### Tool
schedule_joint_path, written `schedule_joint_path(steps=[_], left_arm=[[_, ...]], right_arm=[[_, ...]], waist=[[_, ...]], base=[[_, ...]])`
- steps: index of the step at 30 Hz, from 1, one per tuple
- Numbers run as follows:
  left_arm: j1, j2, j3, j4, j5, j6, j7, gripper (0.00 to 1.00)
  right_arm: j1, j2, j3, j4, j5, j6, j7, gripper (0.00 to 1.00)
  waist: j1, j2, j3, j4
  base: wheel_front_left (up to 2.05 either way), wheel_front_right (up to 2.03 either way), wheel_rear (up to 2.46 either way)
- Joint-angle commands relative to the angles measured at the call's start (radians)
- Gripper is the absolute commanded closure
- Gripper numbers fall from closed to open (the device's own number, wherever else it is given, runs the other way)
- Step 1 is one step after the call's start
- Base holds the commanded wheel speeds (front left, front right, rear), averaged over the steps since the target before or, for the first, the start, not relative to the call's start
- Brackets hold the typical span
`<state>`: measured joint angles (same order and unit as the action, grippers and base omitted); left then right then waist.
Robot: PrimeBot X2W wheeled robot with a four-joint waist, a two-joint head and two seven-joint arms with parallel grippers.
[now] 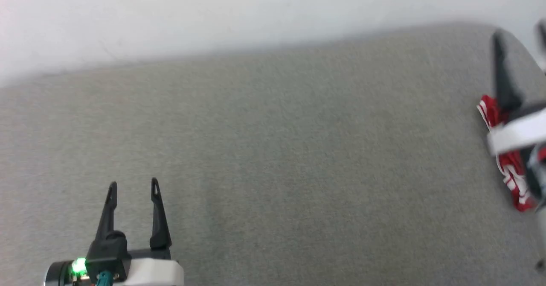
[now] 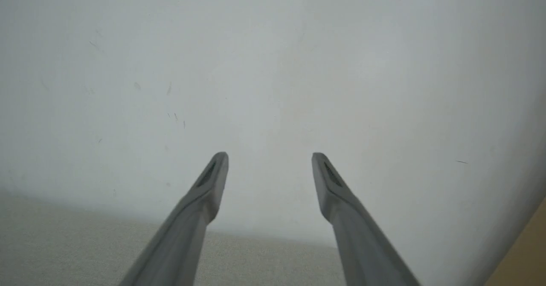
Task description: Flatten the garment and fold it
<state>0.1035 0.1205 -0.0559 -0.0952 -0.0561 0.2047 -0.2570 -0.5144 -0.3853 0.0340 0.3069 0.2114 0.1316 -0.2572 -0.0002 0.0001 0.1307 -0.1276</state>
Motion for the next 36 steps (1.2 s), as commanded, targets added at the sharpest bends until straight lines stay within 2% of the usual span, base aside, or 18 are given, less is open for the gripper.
schedule_joint_path(steps=[1,5,6,15,16,36], left_arm=[[0.019,-0.006,0.009,0.015,-0.003,-0.014,-0.005,0.00],[0.036,-0.009,0.013,0.027,0.001,-0.026,-0.005,0.00],[0.046,-0.011,0.018,0.031,0.003,-0.031,-0.005,0.00],[0.064,-0.018,0.033,0.055,0.007,-0.054,-0.005,0.00],[0.065,-0.020,0.034,0.058,0.006,-0.057,-0.005,1.00],[0.037,-0.027,0.032,0.061,0.009,-0.075,0.036,1.00]], right_arm=[[0.086,0.044,-0.008,-0.045,-0.003,-0.001,-0.004,0.00],[0.188,0.092,-0.004,-0.085,0.006,-0.001,-0.004,0.00],[0.249,0.121,-0.008,-0.105,0.012,-0.001,-0.004,0.00],[0.423,0.190,-0.009,-0.134,0.032,-0.001,-0.004,0.00],[0.436,0.193,-0.009,-0.140,0.026,-0.001,-0.004,1.00],[0.447,0.211,-0.007,-0.156,-0.007,0.000,0.037,1.00]], waist=[[0.0002,-0.0001,-0.077,0.066],[0.0002,-0.0001,-0.101,0.081],[0.0002,-0.0001,-0.113,0.088],[0.0002,-0.0001,-0.145,0.106],[0.0002,-0.0001,-0.146,0.106],[0.0002,-0.0001,-0.139,0.103]], base=[[0.00,0.00,0.00],[0.00,0.00,0.00],[0.00,0.00,0.00],[0.00,0.00,0.00],[0.00,0.00,0.00],[0.00,0.00,0.00]])
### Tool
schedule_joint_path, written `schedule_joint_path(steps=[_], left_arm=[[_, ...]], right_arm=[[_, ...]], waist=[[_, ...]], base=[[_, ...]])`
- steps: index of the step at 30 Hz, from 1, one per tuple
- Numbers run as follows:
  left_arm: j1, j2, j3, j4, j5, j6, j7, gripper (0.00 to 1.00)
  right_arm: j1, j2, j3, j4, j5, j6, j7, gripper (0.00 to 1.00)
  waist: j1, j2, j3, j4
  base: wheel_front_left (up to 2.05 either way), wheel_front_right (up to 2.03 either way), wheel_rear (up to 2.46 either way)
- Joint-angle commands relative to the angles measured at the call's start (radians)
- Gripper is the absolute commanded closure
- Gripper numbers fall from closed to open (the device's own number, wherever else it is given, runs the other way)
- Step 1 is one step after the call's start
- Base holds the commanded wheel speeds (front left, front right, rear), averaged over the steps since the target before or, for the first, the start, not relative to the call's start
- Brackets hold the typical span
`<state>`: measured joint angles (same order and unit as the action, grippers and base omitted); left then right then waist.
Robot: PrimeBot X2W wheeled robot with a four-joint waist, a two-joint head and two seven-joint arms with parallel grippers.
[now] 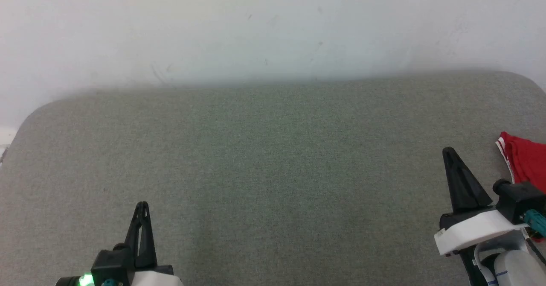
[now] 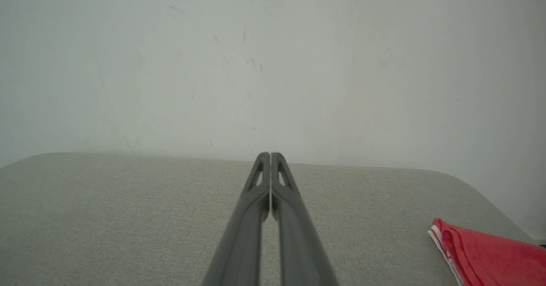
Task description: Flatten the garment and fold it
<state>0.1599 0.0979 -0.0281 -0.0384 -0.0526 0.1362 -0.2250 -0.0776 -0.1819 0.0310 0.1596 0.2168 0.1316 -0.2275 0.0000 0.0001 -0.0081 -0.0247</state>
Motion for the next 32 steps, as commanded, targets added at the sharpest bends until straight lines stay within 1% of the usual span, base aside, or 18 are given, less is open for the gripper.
schedule_joint_path(steps=[1,32], left_arm=[[-0.021,-0.004,0.004,0.004,0.006,-0.007,0.006,1.00],[-0.061,-0.017,0.011,0.014,0.020,-0.045,0.070,1.00]], right_arm=[[0.011,0.009,-0.004,-0.011,-0.014,0.000,0.009,1.00],[0.030,0.045,-0.012,-0.054,-0.073,0.000,0.072,1.00]], waist=[[0.0000,-0.0001,0.000,0.000],[0.0000,-0.0001,0.002,0.007]], base=[[0.00,0.00,0.00],[0.00,0.00,0.00]])
